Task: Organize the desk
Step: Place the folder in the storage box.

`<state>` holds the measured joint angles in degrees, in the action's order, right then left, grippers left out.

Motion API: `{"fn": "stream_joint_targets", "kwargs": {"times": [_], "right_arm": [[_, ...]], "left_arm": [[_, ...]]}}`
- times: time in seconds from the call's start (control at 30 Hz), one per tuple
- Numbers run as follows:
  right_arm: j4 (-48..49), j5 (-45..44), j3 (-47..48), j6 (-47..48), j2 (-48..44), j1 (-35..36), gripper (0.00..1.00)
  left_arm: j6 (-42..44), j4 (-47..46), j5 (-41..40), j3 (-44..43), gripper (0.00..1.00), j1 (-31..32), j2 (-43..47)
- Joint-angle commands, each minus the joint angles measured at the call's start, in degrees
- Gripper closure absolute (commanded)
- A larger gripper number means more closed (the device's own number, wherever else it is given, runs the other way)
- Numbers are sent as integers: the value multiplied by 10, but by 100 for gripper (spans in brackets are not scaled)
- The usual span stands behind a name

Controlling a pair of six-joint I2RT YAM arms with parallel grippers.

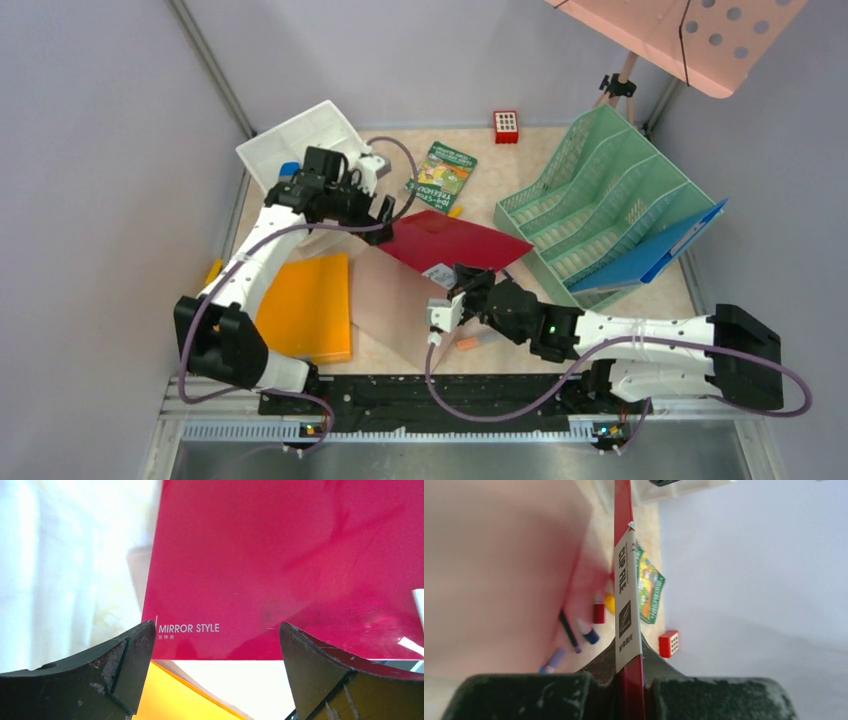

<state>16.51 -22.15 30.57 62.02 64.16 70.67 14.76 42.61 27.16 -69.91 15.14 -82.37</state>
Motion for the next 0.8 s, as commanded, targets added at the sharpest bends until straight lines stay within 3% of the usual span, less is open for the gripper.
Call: {"fn": "stream_joint_targets", "kwargs": {"times": [0.0,0.13,0.33,0.6,0.77], "right_arm": [[21,-50,64,16,-33,-21,100],[2,-74,123,16,-24,-30,100],[-24,-126,223,22,10,-38,100],[14,-188,295,56,83,-42,100],[21,-208,324,63,108,-50,100]], "left_arm": [[-69,-3,-5,-101,1,1,66],[-152,-61,-49,-146,1,0,110],[-285,-46,-64,-242,1,-14,91],[-536,-152,103,-238,1,-64,32],[-648,-213,142,-226,1,-72,9]]}}
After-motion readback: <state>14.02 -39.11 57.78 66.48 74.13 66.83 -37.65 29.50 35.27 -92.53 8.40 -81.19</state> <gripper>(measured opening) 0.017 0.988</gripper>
